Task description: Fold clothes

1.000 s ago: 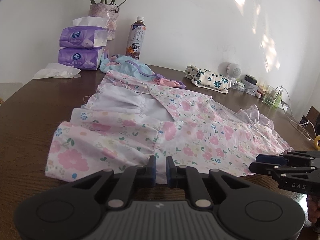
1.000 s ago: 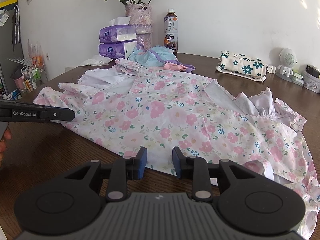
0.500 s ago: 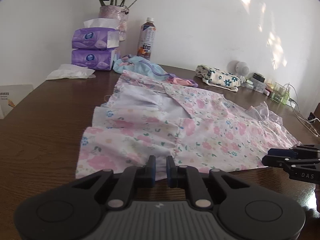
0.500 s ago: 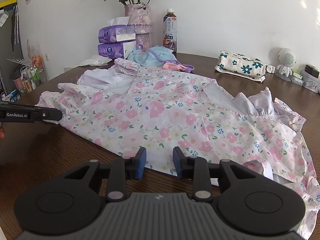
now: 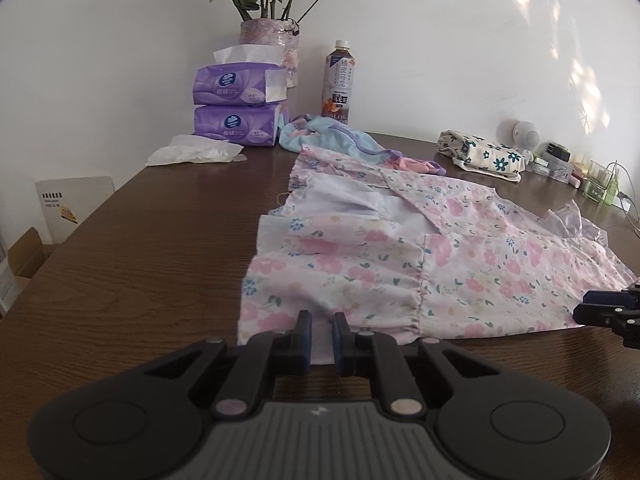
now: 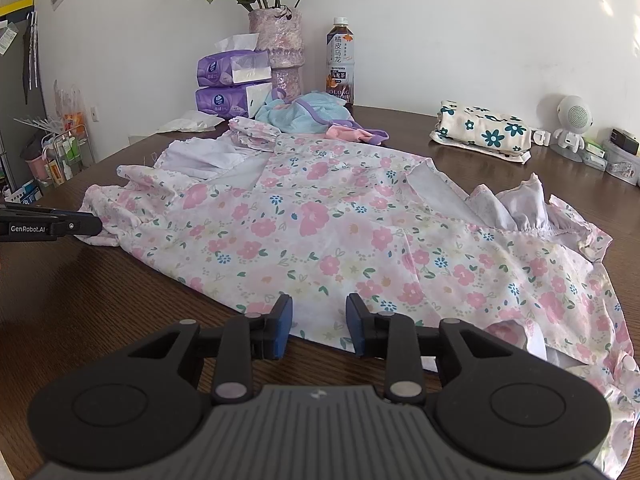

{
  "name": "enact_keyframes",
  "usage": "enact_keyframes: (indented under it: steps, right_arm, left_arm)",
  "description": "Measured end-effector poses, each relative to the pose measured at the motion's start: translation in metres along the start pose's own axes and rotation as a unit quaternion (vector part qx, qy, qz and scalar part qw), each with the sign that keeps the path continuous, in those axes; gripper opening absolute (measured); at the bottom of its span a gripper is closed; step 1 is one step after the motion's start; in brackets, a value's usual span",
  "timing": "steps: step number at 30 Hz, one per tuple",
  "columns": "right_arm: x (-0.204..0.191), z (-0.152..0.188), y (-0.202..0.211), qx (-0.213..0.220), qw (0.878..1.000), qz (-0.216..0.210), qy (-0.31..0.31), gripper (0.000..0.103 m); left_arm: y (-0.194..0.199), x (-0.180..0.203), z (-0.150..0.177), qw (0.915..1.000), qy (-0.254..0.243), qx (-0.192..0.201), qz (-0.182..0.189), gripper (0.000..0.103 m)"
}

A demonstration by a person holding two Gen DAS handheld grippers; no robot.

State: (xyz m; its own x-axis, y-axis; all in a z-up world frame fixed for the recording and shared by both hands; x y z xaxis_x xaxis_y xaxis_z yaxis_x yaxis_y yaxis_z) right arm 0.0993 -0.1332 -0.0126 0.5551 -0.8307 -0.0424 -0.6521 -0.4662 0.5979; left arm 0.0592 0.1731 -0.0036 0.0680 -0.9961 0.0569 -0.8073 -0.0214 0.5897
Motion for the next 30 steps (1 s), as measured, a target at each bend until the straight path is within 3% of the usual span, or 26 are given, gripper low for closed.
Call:
enact_keyframes:
  steps: [19,23,26,30]
  right_arm:
    - [-0.001,0.0,0.0,0.0,1.0,0.003,-0.002,0.031]
    - [0.0,0.0,0.0,0.001,1.0,0.0,-0.005,0.031]
    - [0.0,0.001,0.0,0.001,1.0,-0.002,-0.006,0.032]
    - [0.0,0.001,0.0,0.001,1.0,-0.003,-0.006,0.032]
  left_arm:
    - [0.007,-0.01,0.004,0.9995,0.01,0.003,-0.03,0.011]
    - [0.009,-0.009,0.005,0.9987,0.001,0.002,-0.05,0.012]
    - [0.011,-0.011,0.004,0.9976,-0.004,0.004,-0.069,0.019]
    - [0.023,-0.014,-0.002,0.9954,-0.003,0.034,-0.09,0.019]
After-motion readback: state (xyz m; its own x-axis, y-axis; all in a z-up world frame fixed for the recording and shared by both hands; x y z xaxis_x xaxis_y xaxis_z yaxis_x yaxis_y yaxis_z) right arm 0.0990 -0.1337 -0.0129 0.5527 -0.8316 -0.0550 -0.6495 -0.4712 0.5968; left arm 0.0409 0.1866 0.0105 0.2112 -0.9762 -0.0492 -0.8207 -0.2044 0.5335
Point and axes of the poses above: each gripper's, at about its wrist camera, not at the fingertips, and y roughly against the way its jaws point, x to its right, z to its underside, the point moved 3 cm from there along -y, roughly the way its jaws point, and after that the axes turned 1 degree about -y, right-handed, at the moved point
